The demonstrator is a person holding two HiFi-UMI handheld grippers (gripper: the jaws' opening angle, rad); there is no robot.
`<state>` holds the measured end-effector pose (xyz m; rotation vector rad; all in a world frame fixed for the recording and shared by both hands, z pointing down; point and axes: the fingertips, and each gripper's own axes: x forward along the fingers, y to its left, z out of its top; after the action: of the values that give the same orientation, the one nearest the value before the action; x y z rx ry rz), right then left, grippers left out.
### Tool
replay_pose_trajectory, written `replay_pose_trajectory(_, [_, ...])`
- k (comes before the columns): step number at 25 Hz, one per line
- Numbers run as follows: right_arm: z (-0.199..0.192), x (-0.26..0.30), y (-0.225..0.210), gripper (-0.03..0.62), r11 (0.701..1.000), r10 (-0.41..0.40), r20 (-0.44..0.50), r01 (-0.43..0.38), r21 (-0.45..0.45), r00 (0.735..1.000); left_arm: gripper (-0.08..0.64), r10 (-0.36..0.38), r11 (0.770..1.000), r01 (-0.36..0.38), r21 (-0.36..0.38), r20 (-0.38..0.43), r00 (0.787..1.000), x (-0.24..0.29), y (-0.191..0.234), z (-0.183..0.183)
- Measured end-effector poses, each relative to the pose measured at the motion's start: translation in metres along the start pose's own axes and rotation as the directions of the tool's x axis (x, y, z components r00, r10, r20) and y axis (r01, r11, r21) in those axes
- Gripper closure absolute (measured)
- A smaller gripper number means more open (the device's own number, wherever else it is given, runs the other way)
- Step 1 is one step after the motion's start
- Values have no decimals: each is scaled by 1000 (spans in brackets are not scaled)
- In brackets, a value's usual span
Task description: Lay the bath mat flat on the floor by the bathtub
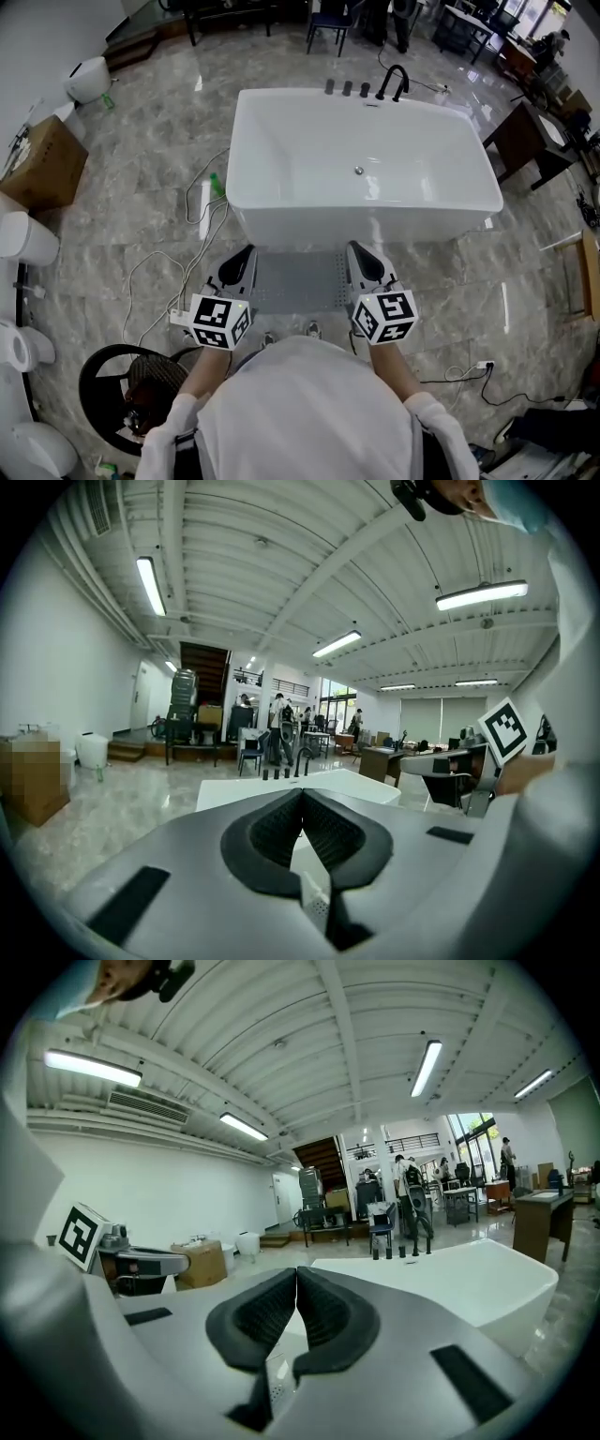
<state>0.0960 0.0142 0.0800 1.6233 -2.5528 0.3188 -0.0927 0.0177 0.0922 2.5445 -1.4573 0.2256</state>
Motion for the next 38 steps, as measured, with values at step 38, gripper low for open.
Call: replay_pose_trajectory(38, [14,11,32,561,981,48,5,-46,-188,999,528,50,999,-51,17,52,997,-16,24,21])
